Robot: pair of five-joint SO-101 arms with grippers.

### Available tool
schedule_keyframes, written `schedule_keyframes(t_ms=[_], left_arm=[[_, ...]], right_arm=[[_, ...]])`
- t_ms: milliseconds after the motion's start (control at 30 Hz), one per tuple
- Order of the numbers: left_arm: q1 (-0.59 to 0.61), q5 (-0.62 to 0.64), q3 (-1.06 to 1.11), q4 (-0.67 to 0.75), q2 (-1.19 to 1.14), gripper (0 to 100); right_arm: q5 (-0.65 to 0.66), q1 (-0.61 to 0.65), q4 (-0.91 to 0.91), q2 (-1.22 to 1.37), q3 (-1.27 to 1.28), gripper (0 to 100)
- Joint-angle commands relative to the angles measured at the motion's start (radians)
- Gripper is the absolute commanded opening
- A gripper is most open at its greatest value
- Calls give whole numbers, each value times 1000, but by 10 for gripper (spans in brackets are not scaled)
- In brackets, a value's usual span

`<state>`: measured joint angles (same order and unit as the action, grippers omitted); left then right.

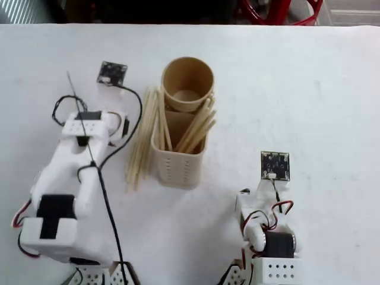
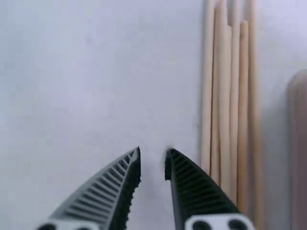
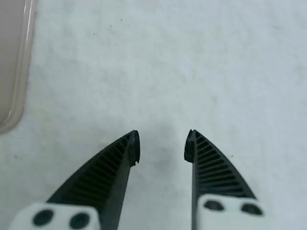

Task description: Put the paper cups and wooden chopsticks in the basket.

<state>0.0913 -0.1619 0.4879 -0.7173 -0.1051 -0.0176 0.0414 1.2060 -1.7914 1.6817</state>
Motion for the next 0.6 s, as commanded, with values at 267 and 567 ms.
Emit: schedule_keyframes(t_ms=[267, 567], left_arm=[[-54, -8, -87, -26, -50, 168], [-61, -9, -94, -23, -81, 165]], right_arm=[[8, 2, 7, -8, 9, 159], [8, 2, 7, -8, 9, 159]])
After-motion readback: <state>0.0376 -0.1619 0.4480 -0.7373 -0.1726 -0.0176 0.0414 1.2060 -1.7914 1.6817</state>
